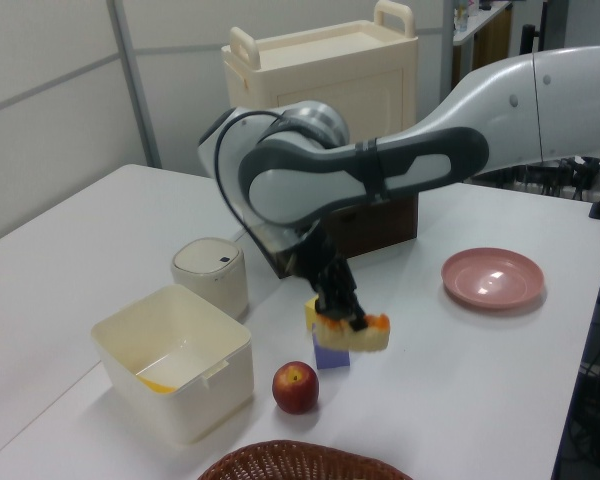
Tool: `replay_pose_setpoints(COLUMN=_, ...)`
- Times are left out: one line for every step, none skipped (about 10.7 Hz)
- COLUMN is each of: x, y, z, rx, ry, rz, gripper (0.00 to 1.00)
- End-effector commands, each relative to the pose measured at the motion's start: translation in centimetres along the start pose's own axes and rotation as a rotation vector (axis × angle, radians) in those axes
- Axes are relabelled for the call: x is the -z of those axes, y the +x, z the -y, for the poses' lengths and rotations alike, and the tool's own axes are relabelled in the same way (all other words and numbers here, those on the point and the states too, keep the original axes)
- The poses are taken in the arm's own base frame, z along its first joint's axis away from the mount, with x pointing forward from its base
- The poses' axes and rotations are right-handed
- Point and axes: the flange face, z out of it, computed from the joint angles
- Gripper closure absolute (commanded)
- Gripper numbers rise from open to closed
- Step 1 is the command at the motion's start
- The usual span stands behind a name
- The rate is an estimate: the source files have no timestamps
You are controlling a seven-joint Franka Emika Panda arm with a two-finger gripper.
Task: Put the bread on the table
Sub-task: 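Lift the held bread roll out of the basket toward the cubes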
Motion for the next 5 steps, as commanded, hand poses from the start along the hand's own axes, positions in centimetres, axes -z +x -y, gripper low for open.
replay_pose_setpoints(x=-0.1, y=-0.5, z=-5.8, rx=-0.008, ry=-0.021, rz=-0.070, gripper=1.00)
replay_pose_setpoints(x=-0.7, y=-0.4, z=-7.1, rx=-0.020, ry=-0.029, rz=-0.062, gripper=0.92)
replay_pose_setpoints(x=-1.5, y=-0.1, z=-8.2, rx=-0.029, ry=-0.028, rz=-0.047, gripper=0.70)
replay_pose_setpoints(x=-1.5, y=-0.2, z=-8.7, rx=-0.036, ry=-0.043, rz=-0.043, gripper=0.15)
replay_pose_setpoints(x=-1.1, y=-0.6, z=-8.9, rx=-0.044, ry=-0.066, rz=-0.045, gripper=0.00)
